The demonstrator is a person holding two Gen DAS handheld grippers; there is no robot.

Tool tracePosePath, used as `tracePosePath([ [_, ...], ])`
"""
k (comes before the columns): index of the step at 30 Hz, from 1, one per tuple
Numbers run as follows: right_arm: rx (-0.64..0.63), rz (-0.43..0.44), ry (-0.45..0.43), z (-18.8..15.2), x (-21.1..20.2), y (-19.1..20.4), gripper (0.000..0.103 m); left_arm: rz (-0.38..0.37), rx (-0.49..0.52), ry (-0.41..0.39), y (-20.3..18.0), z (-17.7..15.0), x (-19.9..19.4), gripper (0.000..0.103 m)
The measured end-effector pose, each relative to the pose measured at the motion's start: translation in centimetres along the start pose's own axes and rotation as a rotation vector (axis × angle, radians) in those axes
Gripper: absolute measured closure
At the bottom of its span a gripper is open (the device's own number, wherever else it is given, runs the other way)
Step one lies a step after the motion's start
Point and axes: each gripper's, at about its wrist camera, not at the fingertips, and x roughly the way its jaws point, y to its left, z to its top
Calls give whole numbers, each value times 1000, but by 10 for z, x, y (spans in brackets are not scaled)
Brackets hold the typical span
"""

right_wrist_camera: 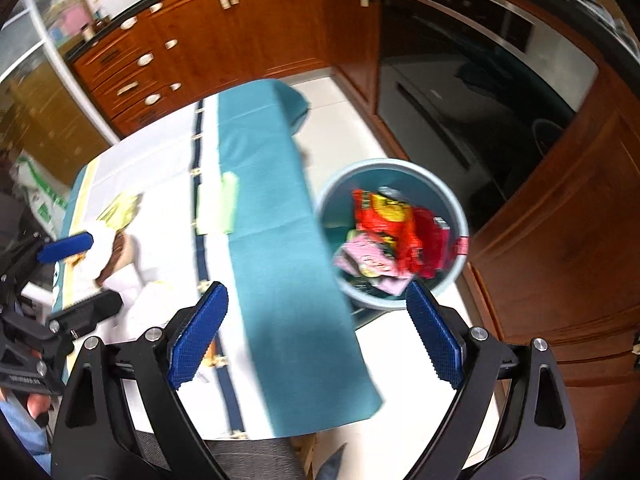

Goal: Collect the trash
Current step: 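Return both tools to the table over the paper cup and tissue, then grasp the white tissue with the left tool while the right tool grasps the paper cup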

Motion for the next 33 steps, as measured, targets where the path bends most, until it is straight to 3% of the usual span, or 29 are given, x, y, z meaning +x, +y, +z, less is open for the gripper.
tracePosePath([
  [9,-116,85,69,-21,15,91,13,95,-75,-59,71,-65,-46,4],
  [15,-166,135,137,-52,36,135,13,126,-131,-28,103,-111,-44,4],
  [24,-256,41,186,-82,76,168,13,102,-223,15,130,-158,-23,4],
  [31,-241,-26,118,-75,84,164,13,68,-264,20,137,-162,-13,4],
  [33,-234,-30,105,-72,83,160,21,57,-263,21,135,-161,-9,4],
])
